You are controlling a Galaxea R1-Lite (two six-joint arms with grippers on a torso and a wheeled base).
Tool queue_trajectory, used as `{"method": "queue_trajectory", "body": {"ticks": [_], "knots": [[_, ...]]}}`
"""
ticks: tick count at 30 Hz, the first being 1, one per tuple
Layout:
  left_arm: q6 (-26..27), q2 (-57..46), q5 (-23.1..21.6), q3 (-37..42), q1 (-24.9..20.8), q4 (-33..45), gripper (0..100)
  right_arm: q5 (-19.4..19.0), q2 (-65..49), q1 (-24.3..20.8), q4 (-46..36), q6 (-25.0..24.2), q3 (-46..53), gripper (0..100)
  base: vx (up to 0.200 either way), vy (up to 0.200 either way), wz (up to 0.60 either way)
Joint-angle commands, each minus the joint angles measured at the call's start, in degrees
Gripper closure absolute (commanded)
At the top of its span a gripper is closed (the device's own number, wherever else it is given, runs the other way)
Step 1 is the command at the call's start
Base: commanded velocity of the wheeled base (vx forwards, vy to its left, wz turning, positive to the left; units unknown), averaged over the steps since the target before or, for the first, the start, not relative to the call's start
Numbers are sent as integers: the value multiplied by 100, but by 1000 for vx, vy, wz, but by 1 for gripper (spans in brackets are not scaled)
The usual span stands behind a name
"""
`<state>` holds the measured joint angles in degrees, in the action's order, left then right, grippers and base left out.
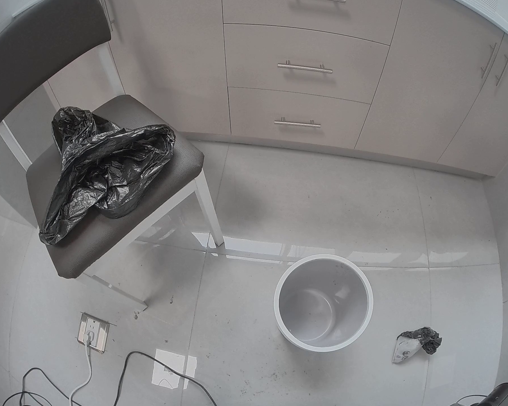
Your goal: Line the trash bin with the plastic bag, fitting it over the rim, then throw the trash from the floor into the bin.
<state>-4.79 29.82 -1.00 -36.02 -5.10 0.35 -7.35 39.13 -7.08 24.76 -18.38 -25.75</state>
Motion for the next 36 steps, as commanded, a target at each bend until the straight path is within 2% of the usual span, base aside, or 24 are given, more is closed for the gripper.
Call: {"method": "queue_trajectory", "body": {"ticks": [1, 6, 8, 11, 15, 17, 19, 20, 25, 30, 36], "knots": [[743, 3680, -208, -2541, -607, -264, 0, -170, 2037, -417, 1215, -631, 536, 100, 0, 0, 0], [1578, 5148, -208, -3745, -738, -255, 0, -161, 2107, -382, 1215, -658, 509, 100, 0, 0, 0], [2184, 5702, -208, -4123, -747, -255, 0, -161, 2090, -302, 1215, -667, 492, 100, 0, 0, 0], [2799, 6115, -208, -4343, -765, -246, 0, -161, 2107, -188, 1215, -675, 465, 100, 0, 0, 0], [3353, 6440, -269, -4501, -844, -229, 0, -161, 2142, -188, 1215, -675, 465, 100, 0, 0, 0], [3837, 6554, -331, -4510, -826, -238, 0, -161, 2186, -215, 1224, -684, 465, 100, 0, 0, 0], [3837, 6554, -331, -4510, -826, -238, 0, -161, 2186, -215, 1224, -684, 465, 100, 0, 0, 0], [4250, 6660, -357, -4519, -818, -238, 0, -161, 2204, -215, 1224, -684, 465, 100, 0, 0, 0], [4364, 6985, -287, -4809, -835, -255, 0, -161, 2204, -215, 1224, -772, 465, 100, 0, 0, 0], [4373, 7398, -76, -5521, -826, -194, 0, -161, 2204, -206, 1356, -851, 465, 100, 0, 0, 0], [4381, 7433, -41, -5582, -844, -158, 0, -161, 2195, -188, 1365, -851, 465, 100, 0, 0, 0]]}}
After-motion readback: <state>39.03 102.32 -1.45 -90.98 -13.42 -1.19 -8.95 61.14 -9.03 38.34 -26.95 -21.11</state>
